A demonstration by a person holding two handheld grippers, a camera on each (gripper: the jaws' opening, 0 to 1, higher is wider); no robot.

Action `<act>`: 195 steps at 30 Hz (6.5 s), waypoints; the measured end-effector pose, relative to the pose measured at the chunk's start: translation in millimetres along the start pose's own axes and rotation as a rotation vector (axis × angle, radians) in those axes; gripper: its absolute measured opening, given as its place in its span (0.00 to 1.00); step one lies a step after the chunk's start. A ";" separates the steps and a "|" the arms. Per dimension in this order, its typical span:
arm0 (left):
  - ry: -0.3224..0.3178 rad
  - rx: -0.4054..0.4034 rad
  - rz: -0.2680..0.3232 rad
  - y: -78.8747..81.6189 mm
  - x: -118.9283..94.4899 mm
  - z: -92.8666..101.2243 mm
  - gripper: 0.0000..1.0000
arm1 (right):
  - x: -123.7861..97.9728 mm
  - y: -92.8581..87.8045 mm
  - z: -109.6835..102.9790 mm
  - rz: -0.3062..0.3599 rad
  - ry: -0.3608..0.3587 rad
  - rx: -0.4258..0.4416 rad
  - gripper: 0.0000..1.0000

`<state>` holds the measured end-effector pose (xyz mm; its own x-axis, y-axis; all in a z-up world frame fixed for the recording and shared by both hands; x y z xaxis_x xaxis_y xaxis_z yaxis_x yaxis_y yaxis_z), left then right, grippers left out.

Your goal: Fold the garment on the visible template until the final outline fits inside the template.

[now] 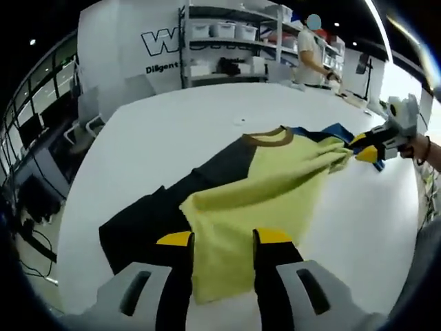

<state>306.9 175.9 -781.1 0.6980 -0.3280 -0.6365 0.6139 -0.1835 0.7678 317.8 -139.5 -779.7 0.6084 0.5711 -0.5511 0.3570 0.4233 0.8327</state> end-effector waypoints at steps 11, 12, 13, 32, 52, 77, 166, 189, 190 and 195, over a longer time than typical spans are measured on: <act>-0.077 0.174 -0.033 -15.9 1.5 31.7 0.30 | 29.7 -3.2 -21.7 -0.064 0.063 0.075 0.29; -0.074 0.213 -0.043 -18.5 3.4 32.3 0.30 | 33.2 -4.0 -21.1 -0.067 0.058 0.078 0.30; -0.064 0.221 -0.055 -21.1 3.7 32.8 0.30 | 35.6 -4.9 -20.4 -0.070 0.057 0.080 0.32; 0.003 0.216 -0.072 -27.9 22.8 25.5 0.10 | 55.5 -15.9 -5.9 -0.171 -0.071 0.021 0.00; -0.022 0.136 0.047 10.2 -8.3 21.6 0.01 | 11.7 20.8 -5.2 -0.023 0.023 -0.098 0.00; -0.121 0.136 0.097 44.0 -54.9 29.6 0.01 | -77.3 30.2 -15.0 0.187 0.244 0.093 0.00; -0.077 -0.094 -0.385 -138.9 -139.2 79.3 0.31 | -125.3 -97.1 -119.4 -0.299 0.008 0.298 0.43; -0.005 -0.062 -0.493 -159.7 -137.1 74.7 0.06 | -119.6 -114.0 -141.9 -0.444 -0.170 0.393 0.07; -0.004 -0.074 -0.490 -159.4 -136.9 73.3 0.06 | -120.1 -114.5 -141.5 -0.447 -0.179 0.390 0.06; -0.004 -0.113 -0.481 -159.4 -137.0 72.4 0.04 | -119.9 -115.7 -142.8 -0.465 -0.215 0.365 0.00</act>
<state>86.7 183.0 -811.0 0.3243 -0.2342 -0.9165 0.9025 -0.2135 0.3739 102.3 -156.5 -817.7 0.4469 0.2150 -0.8684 0.8144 0.3039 0.4943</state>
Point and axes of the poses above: the point that each gripper's makers call its tool centre point, and the gripper's own axes: x roughly forward along the fingers, z roughly to its right, y roughly out of its top, the point moved 6 cm from there along -x, roughly backward along the fingers, and after that the axes turned 6 degrees about -x, right-handed, at the moved point
